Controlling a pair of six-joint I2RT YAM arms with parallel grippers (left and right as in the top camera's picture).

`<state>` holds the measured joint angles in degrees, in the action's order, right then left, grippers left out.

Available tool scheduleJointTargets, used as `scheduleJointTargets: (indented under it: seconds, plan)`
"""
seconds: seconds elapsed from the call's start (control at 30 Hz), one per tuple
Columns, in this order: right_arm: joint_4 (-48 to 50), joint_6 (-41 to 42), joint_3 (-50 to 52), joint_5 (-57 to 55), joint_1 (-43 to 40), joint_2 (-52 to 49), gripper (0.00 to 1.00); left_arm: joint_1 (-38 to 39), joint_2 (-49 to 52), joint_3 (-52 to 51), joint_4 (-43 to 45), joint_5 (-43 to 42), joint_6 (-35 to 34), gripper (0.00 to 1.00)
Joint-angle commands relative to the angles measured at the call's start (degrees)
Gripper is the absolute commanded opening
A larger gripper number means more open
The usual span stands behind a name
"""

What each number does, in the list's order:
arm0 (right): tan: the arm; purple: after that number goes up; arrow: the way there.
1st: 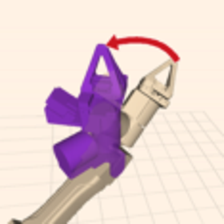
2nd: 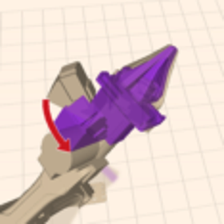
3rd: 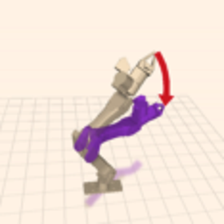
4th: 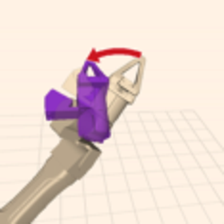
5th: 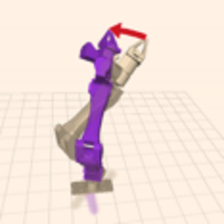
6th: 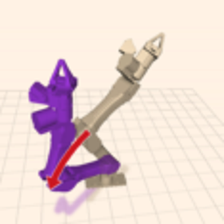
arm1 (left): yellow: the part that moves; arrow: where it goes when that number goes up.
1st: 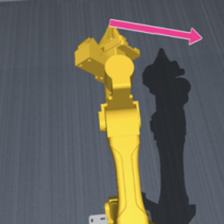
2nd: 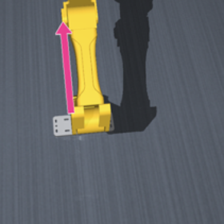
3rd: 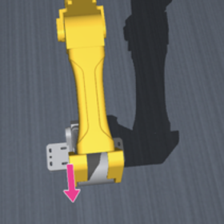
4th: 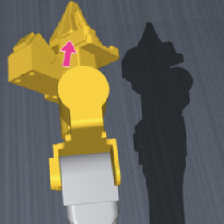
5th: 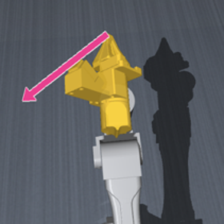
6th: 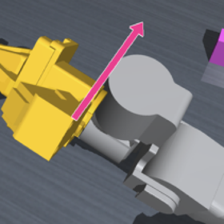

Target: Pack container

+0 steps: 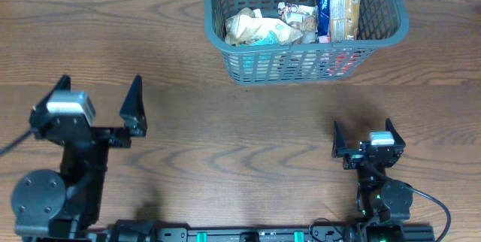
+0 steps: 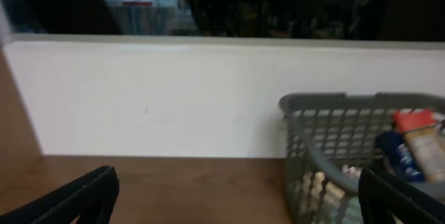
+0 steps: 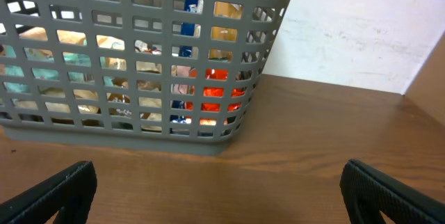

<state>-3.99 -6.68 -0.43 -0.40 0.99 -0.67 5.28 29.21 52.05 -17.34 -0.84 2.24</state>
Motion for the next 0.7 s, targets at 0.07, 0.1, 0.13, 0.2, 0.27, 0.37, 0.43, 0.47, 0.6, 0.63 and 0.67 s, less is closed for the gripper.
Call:
scheduleJointTargets:
  seconds: [0.07, 0.1, 0.13, 0.2, 0.27, 0.37, 0.43, 0.47, 0.6, 0.63, 0.67]
  plan:
    - [-0.28, -0.26, 0.13, 0.42, 0.81, 0.37, 0.99, -5.97, -5.55, -10.25, 1.64, -5.35, 2.71, 0.99]
    - [-0.28, -0.24, 0.13, 0.42, 0.81, 0.39, 0.99, -6.84, -6.67, -12.24, 2.60, -6.25, 3.02, 0.99]
    - [-0.28, -0.26, 0.11, 0.42, 0.81, 0.39, 0.99, -7.85, -8.15, -14.73, 4.31, -7.41, 3.54, 0.99]
    - [-0.28, -0.24, 0.13, 0.42, 0.81, 0.37, 0.99, -9.66, -11.45, -20.06, 8.61, -9.68, 5.09, 0.99]
    - [-0.28, -0.26, 0.13, 0.42, 0.81, 0.39, 0.99, -10.95, -15.02, -24.94, 11.82, -10.54, 5.90, 0.99]
    - [-0.28, -0.26, 0.11, 0.42, 0.81, 0.39, 0.99, -11.47, -20.11, -31.21, 14.01, -10.54, 5.90, 0.99]
    - [-0.28, -0.26, 0.11, 0.42, 0.81, 0.37, 0.99, -11.47, -22.86, -34.71, 13.99, -10.54, 5.86, 0.99]
    - [-0.28, -0.24, 0.13, 0.42, 0.81, 0.39, 0.99, -11.47, -24.09, -36.39, 13.99, -10.56, 5.84, 0.99]
    - [-0.28, -0.24, 0.13, 0.42, 0.81, 0.39, 0.99, -11.47, -26.88, -40.22, 14.01, -10.54, 5.86, 0.99]
    - [-0.28, -0.26, 0.11, 0.42, 0.81, 0.37, 0.99, -11.47, -27.30, -40.72, 14.01, -10.51, 5.88, 0.99]
    - [-0.28, -0.24, 0.11, 0.42, 0.81, 0.39, 0.99, -11.47, -27.63, -41.11, 14.01, -10.54, 5.86, 0.99]
